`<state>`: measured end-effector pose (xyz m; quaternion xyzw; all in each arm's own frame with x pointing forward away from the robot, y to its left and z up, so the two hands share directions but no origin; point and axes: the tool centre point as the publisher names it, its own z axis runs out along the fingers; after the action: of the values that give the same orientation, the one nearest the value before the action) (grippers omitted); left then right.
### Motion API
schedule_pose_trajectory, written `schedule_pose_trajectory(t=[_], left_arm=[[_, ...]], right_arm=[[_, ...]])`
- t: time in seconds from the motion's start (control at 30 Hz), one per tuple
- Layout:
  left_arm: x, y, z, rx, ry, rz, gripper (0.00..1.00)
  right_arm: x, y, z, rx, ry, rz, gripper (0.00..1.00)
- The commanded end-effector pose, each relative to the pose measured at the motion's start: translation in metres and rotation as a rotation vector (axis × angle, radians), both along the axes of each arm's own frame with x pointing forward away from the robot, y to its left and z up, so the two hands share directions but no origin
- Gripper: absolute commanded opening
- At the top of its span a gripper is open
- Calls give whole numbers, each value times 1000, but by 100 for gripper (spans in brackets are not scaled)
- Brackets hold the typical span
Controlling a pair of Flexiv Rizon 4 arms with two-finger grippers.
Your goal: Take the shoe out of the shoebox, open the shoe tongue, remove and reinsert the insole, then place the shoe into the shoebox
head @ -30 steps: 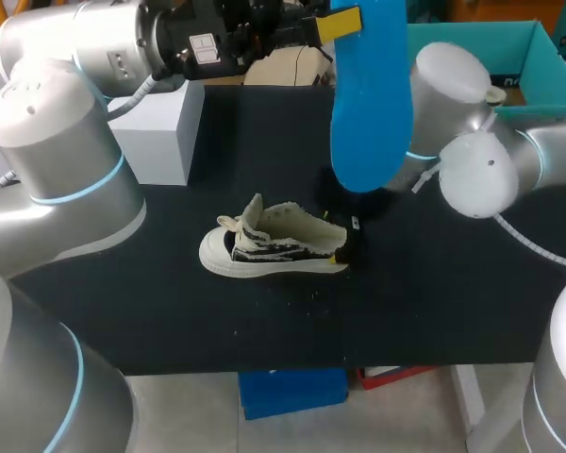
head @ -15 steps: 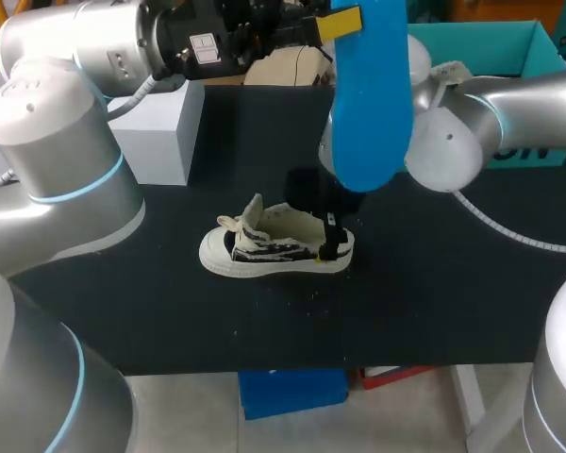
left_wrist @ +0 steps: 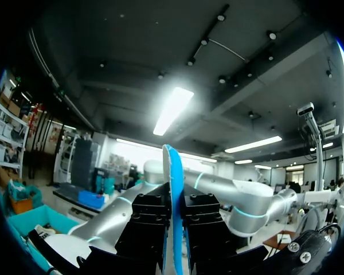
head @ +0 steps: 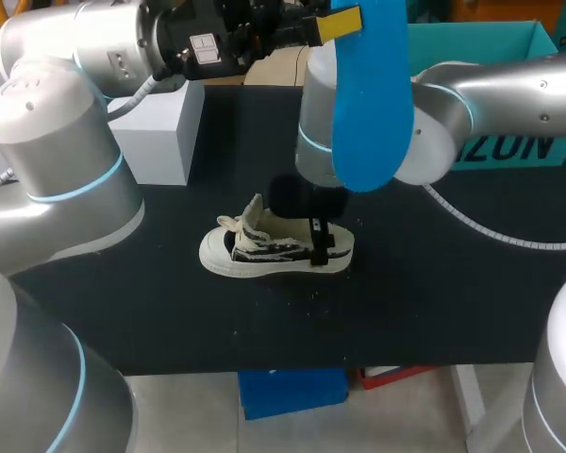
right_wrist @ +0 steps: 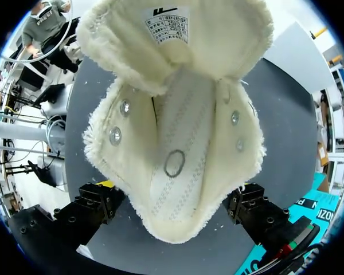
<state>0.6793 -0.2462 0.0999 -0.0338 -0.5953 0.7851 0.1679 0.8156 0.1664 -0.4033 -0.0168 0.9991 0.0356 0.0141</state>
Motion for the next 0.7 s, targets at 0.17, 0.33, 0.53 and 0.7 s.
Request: schedule_pose_trajectory(t=[0.17, 0.33, 0.53, 0.7], left_arm=[[-1, -1, 0, 1, 0, 4, 0], [-1, -1, 0, 1, 0, 4, 0], [-1, -1, 0, 1, 0, 4, 0], [-1, -1, 0, 1, 0, 4, 0]], right_arm=[[-1, 1, -4, -10, 7, -5, 100], [-1, 0, -4, -8, 8, -7, 100], [-1, 0, -3, 94, -3, 44, 100], [0, -1, -3, 251, -22, 88, 100]])
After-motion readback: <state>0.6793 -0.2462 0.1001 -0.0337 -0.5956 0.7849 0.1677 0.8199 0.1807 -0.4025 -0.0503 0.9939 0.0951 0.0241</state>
